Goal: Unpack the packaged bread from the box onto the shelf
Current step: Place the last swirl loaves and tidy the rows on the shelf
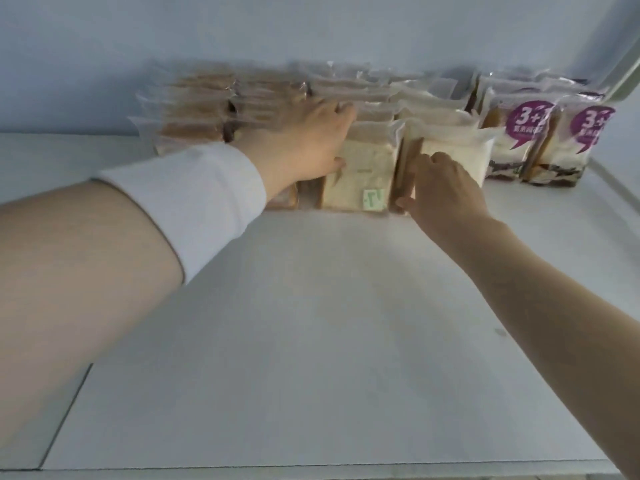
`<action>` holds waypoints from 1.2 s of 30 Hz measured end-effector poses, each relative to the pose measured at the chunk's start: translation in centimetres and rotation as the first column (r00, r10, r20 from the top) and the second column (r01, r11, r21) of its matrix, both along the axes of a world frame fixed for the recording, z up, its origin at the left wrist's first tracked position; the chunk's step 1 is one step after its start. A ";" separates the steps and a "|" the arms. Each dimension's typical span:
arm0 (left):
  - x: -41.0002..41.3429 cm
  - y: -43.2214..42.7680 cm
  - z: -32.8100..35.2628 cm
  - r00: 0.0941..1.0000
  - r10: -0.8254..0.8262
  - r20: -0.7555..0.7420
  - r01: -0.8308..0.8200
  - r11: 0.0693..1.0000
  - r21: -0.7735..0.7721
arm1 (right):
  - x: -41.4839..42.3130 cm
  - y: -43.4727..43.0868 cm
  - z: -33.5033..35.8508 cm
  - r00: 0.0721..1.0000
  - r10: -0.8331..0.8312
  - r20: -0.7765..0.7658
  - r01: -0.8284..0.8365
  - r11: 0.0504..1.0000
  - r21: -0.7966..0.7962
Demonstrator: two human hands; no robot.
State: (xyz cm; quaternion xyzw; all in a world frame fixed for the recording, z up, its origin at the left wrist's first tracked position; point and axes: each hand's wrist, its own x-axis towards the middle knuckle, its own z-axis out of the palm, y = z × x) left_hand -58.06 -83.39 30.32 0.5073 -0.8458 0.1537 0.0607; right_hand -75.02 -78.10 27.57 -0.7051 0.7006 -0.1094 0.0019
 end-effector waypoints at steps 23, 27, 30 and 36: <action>-0.5 -3.5 -2.6 0.998 0.060 -0.027 -0.061 0.997 -0.039 | 4.1 -4.8 -8.0 0.793 -0.049 0.607 0.146 0.983 -0.111; -0.6 -4.3 -1.8 0.999 0.043 0.015 -0.045 0.995 0.093 | 4.1 -4.3 -8.4 0.760 -0.050 0.648 0.127 0.989 -0.073; -0.9 -4.8 -1.9 0.998 0.061 0.025 -0.064 0.985 0.158 | 4.7 -5.1 -8.5 0.746 -0.105 0.657 0.185 0.981 -0.054; -1.3 -5.1 -2.1 0.997 0.066 0.031 -0.069 0.987 0.143 | 4.9 -6.2 -7.6 0.736 -0.177 0.654 0.223 0.975 0.013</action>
